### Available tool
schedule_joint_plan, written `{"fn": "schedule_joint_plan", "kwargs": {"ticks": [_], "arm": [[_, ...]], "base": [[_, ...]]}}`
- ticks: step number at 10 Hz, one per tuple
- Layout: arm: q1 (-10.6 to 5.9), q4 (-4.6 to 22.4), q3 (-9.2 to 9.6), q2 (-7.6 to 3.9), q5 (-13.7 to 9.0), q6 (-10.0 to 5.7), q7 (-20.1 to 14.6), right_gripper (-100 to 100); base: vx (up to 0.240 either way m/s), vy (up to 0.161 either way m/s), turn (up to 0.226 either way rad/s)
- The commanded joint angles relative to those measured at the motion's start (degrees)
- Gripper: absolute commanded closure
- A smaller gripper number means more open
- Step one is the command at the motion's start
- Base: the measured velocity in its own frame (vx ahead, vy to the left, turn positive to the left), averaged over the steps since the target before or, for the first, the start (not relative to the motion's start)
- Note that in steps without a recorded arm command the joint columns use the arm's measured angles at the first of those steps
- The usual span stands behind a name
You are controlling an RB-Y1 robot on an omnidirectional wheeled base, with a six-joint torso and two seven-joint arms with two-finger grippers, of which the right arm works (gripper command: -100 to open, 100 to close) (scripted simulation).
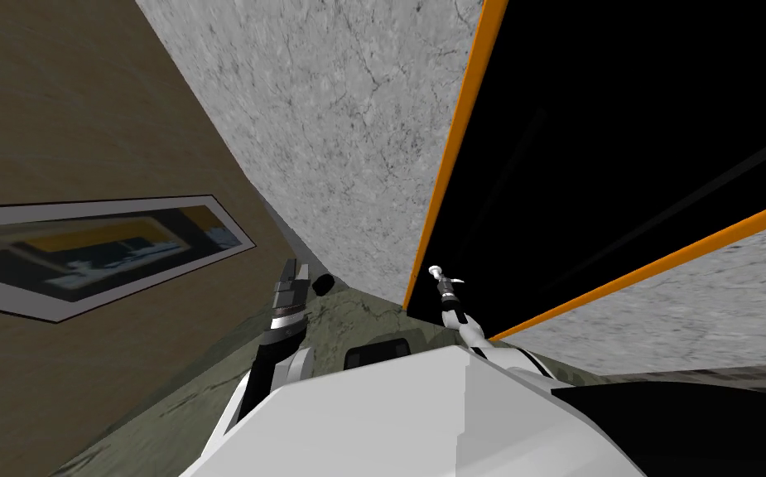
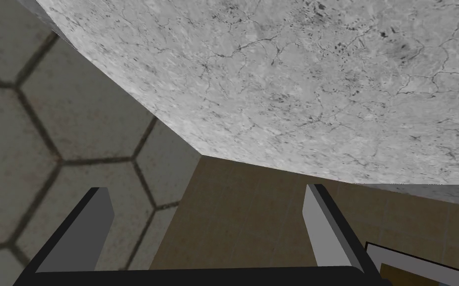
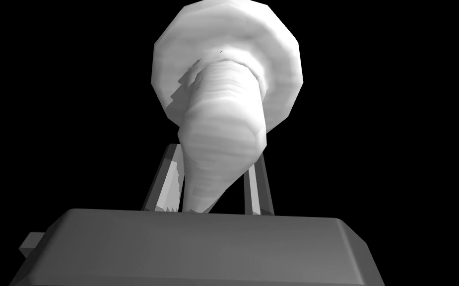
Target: Pull the door open
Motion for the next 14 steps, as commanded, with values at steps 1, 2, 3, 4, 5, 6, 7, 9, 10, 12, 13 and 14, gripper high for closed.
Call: {"fn": "schedule_joint_plan", "kwargs": {"ticks": [1,2,3,4,5,6,7,9,10,12,13,14], "arm": [[0.4,-0.06,1.23,-0.57,0.73,-0.39,-1.24,100],[0.55,-0.15,1.82,-0.86,1.07,-0.52,-1.85,100],[0.69,-0.24,2.38,-1.13,1.39,-0.65,-2.43,100],[0.87,-0.35,3.12,-1.49,1.81,-0.81,-3.18,100],[1.01,-0.43,3.66,-1.76,2.13,-0.94,-3.75,100],[0.79,-0.18,3.39,-1.4,1.92,-0.79,-3.37,100],[1.21,-0.35,4.43,-1.7,2.48,-1.17,-4.43,100],[1.58,-0.63,5.45,-2.26,3.05,-1.67,-5.51,100],[1.78,-0.78,6.02,-2.57,3.38,-1.95,-6.11,100],[2.29,-1.17,7.44,-3.34,4.17,-2.64,-7.6,100],[2.54,-1.36,8.15,-3.72,4.57,-2.98,-8.35,100],[2.72,-1.5,8.65,-3.99,4.85,-3.23,-8.88,100]], "base": [[-0.239,-0.066,0.146],[-0.238,-0.065,0.133],[-0.215,-0.021,0.095],[-0.23,-0.034,0.121],[-0.224,-0.039,0.111],[-0.094,-0.008,0.033],[-0.136,-0.035,0.086],[-0.221,-0.051,0.098],[-0.227,-0.037,0.09],[-0.241,-0.049,0.097],[-0.261,-0.023,0.081],[-0.256,-0.055,0.088]]}}
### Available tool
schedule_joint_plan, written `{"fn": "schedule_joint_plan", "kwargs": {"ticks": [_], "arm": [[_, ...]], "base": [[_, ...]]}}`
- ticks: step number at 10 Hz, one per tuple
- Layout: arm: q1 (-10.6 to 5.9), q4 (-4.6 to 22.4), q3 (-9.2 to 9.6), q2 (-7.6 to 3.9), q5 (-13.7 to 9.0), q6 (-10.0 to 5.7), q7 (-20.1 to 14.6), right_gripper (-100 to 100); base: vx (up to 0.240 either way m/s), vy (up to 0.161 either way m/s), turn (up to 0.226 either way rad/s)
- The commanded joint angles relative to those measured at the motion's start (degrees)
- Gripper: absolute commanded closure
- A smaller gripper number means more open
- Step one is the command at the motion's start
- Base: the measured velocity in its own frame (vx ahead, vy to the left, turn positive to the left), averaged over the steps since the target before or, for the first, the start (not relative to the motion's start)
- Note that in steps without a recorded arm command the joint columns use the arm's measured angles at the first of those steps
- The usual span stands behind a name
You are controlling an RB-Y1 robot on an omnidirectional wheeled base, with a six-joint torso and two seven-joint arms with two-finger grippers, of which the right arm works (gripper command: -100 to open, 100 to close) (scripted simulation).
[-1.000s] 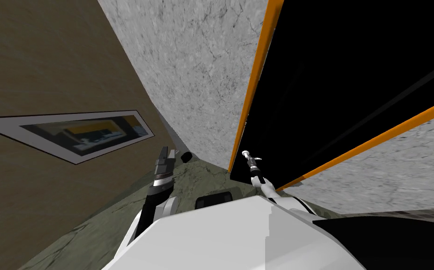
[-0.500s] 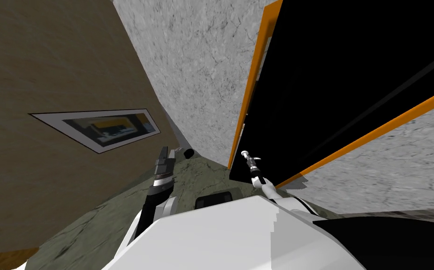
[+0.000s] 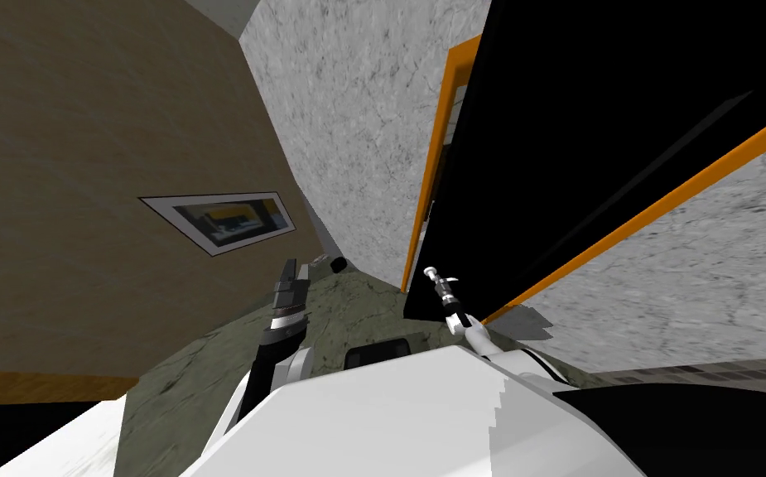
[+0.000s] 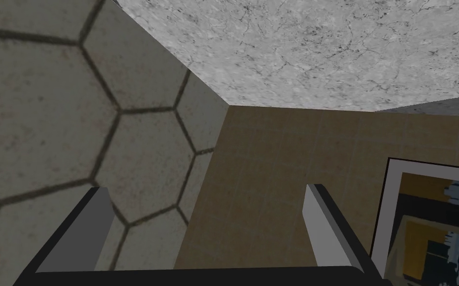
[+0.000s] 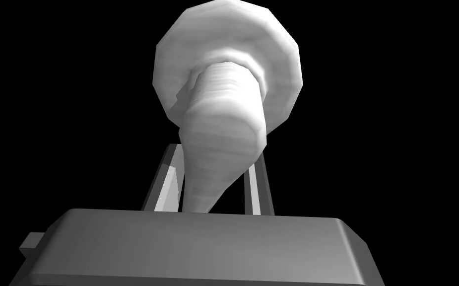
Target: Pull the door open
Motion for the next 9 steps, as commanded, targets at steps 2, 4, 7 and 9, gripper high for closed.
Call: {"fn": "schedule_joint_plan", "kwargs": {"ticks": [2,4,7,9], "arm": [[0.68,-0.29,1.25,-0.43,0.68,-0.75,-1.25,100],[1.29,-0.82,2.43,-1.15,1.34,-1.57,-2.49,100],[2.27,-1.68,4.32,-2.31,2.42,-2.89,-4.48,100],[2.86,-2.19,5.47,-3.01,3.07,-3.69,-5.69,100]], "base": [[-0.136,-0.015,0.053],[-0.236,-0.049,0.083],[-0.185,-0.083,0.077],[-0.191,-0.082,0.065]]}}
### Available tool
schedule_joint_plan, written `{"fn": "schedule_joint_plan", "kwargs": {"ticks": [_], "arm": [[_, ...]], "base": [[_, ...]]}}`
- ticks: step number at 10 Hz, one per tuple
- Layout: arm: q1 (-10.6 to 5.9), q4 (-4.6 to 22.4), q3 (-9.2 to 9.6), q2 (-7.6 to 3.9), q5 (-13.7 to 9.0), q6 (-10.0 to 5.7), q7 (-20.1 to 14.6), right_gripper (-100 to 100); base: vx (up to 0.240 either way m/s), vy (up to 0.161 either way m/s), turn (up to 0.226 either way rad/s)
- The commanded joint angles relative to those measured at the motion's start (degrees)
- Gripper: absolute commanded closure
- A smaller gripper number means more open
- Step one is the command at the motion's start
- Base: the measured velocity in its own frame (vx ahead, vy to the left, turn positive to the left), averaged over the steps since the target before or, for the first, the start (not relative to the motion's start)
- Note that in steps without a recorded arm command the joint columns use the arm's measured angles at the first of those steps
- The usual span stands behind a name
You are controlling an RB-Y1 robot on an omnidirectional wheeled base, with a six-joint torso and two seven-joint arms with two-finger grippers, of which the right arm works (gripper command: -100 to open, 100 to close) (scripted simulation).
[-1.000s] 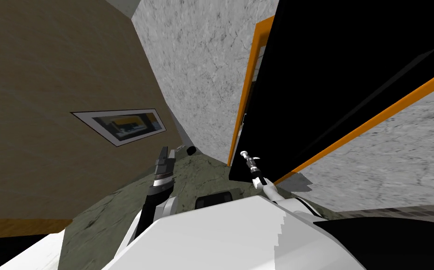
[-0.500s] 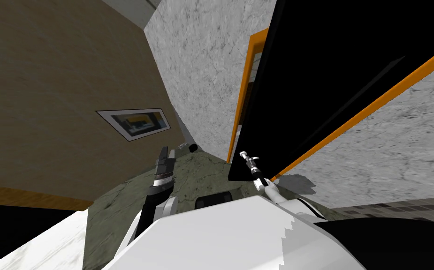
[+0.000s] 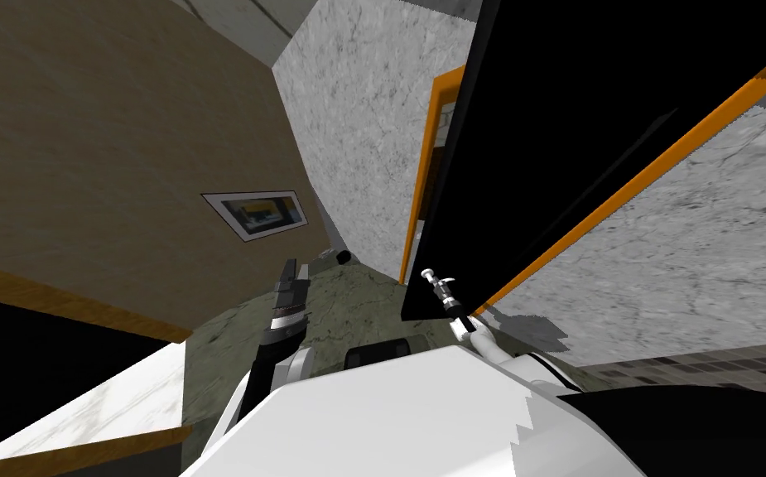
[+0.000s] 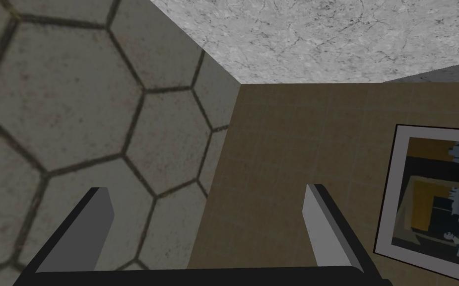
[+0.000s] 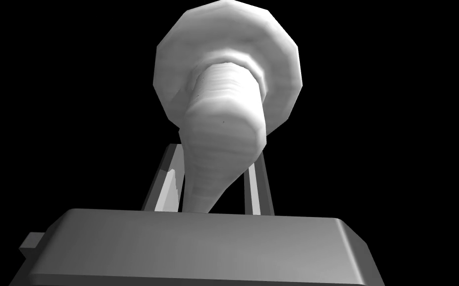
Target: Pull the door open
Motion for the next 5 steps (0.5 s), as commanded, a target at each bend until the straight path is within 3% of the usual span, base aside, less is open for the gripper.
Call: {"fn": "schedule_joint_plan", "kwargs": {"ticks": [1,5], "arm": [[0.0,0.0,0.0,0.0,0.0,0.0,0.0,100],[3.52,-0.5,2.07,-2.99,1.23,-4.83,-3.58,100]], "base": [[-0.084,-0.025,0.028],[-0.203,-0.055,0.138]]}}
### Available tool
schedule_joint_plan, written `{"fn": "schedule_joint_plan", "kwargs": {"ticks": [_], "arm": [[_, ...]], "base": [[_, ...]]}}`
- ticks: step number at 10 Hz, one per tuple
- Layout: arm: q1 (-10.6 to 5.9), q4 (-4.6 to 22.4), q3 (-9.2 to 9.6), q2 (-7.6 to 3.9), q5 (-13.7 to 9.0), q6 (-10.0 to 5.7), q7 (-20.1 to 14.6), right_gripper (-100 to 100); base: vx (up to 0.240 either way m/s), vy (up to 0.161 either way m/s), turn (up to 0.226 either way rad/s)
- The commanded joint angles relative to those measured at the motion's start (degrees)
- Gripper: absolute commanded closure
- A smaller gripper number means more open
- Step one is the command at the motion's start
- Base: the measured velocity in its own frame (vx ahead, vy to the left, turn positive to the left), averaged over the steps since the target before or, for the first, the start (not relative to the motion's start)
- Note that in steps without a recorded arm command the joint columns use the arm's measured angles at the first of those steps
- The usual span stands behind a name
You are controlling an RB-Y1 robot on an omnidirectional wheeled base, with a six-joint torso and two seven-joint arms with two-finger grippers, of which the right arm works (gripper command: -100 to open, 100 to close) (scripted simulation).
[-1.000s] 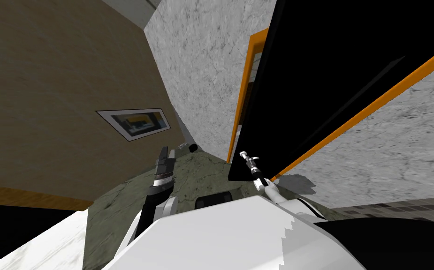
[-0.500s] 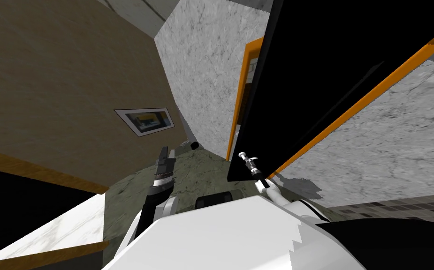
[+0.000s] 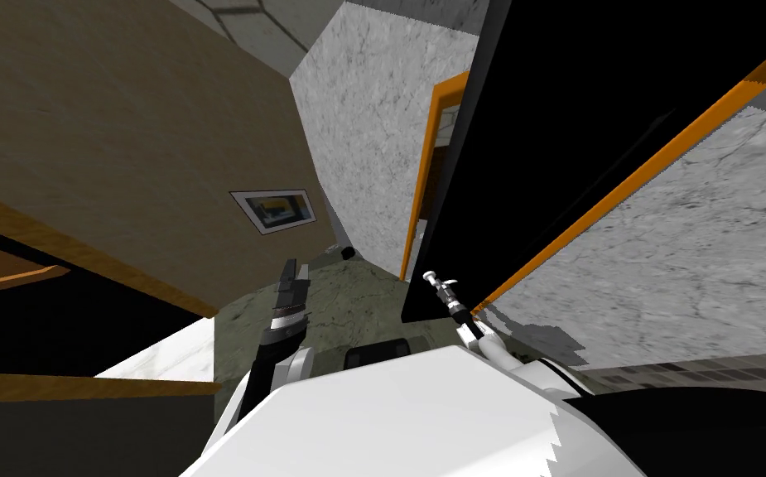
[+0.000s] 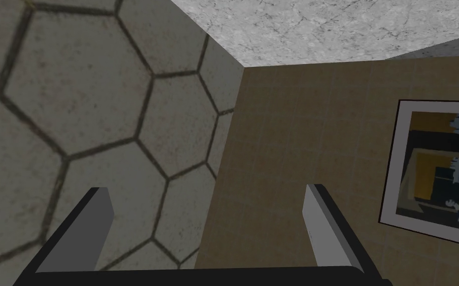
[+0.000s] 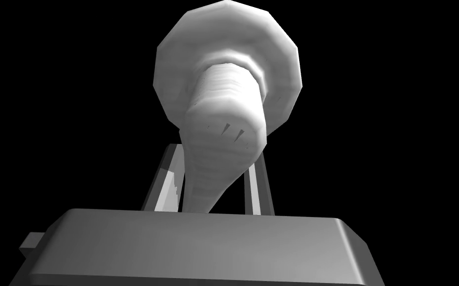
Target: Pull the door open
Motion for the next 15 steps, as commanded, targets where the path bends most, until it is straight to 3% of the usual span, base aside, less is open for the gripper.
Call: {"fn": "schedule_joint_plan", "kwargs": {"ticks": [1,3,4,6,10,12,15], "arm": [[1.71,-0.53,0.72,-1.19,0.45,-1.65,-1.31,100],[2.96,-0.71,1.41,-2.35,0.87,-3.43,-2.59,100],[2.33,-0.15,1.43,-1.63,0.85,-2.95,-2.11,100],[4.3,0.5,2.15,-2.87,0.84,-6.23,-3.21,100],[7.0,1.45,3.01,-4.9,0.7,-11.07,-4.64,100],[7.0,1.45,3.01,-4.9,0.7,-11.07,-4.64,100],[9.01,2.15,3.66,-6.41,0.6,-14.68,-5.71,100]], "base": [[-0.224,-0.06,0.117],[-0.192,-0.081,0.082],[-0.089,-0.025,0.016],[-0.142,-0.06,0.166],[-0.159,-0.077,0.145],[-0.083,-0.036,0.008],[-0.122,-0.063,0.134]]}}
